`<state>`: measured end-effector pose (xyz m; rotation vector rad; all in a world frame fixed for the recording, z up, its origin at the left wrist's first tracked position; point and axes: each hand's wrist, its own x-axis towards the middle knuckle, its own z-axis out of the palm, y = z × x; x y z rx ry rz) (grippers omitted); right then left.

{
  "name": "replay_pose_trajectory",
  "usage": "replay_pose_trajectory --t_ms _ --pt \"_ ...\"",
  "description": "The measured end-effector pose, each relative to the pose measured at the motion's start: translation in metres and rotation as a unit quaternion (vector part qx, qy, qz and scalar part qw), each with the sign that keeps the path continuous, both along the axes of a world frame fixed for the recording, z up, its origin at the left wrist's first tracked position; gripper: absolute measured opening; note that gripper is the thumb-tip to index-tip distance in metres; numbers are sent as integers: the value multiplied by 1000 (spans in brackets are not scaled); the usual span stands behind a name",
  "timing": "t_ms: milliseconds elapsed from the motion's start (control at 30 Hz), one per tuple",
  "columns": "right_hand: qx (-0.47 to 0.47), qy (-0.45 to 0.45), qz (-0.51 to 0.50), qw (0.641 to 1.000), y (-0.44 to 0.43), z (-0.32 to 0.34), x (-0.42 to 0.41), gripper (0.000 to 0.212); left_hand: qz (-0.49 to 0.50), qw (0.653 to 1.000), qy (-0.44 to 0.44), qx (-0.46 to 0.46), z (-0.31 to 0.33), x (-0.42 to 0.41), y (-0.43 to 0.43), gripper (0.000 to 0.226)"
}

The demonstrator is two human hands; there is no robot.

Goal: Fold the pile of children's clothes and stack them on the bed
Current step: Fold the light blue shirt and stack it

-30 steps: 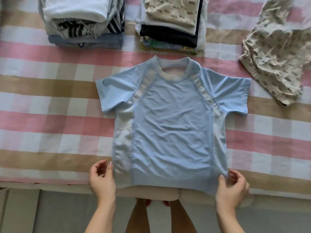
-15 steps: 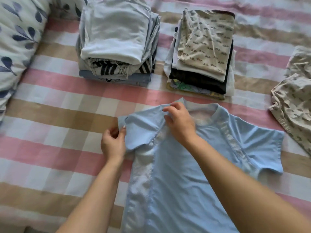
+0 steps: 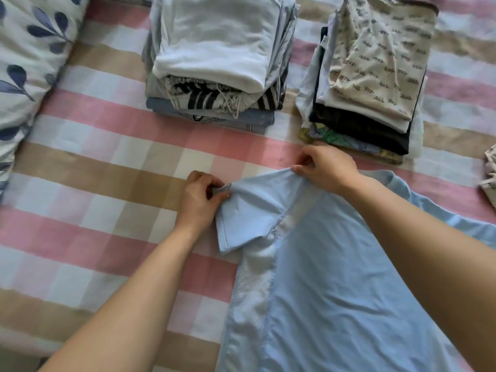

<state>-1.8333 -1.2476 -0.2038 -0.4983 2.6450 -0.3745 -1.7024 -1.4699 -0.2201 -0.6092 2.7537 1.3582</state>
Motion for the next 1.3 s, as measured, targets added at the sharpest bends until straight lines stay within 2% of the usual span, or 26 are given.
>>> replay_pose_trajectory --t_ms 100,233,400,467,533,633,733,800,900,1000,1067,1167,1300 --pt "10 10 1 1000 1 -2 -2 21 -1 1000 3 -20 0 -2 -7 11" --pt "-13 62 -72 995 -4 -5 0 20 58 998 -7 -4 -2 -23 -19 15" --pt "3 102 -110 989 -14 -9 12 21 38 996 -7 -86 -5 -31 -18 15" --pt "-28 128 -83 988 -19 -5 18 22 86 993 -8 -84 -2 -23 -13 24" --pt "-72 140 -3 988 -30 0 21 25 139 989 -25 -49 5 -7 -5 33" --pt "-59 97 109 988 -61 4 20 31 166 982 -89 -23 14 30 13 37" --pt "-29 39 141 989 -97 1 26 37 189 972 -142 -6 20 56 35 42" --pt "-24 22 143 989 -116 -3 32 31 210 963 -164 24 21 59 43 39" --pt "-26 -33 128 991 -124 -4 30 19 254 951 -147 93 20 53 44 28" --pt "-73 -72 90 991 -115 8 21 17 285 941 -77 168 29 50 42 19" --pt "-139 -82 74 984 -100 21 16 14 269 948 -13 172 38 52 48 25" --pt "-220 -101 71 968 -65 44 12 11 161 980 91 78 50 59 64 33" --pt "-211 -106 69 969 -11 59 14 19 -40 983 168 -65 53 67 85 29"
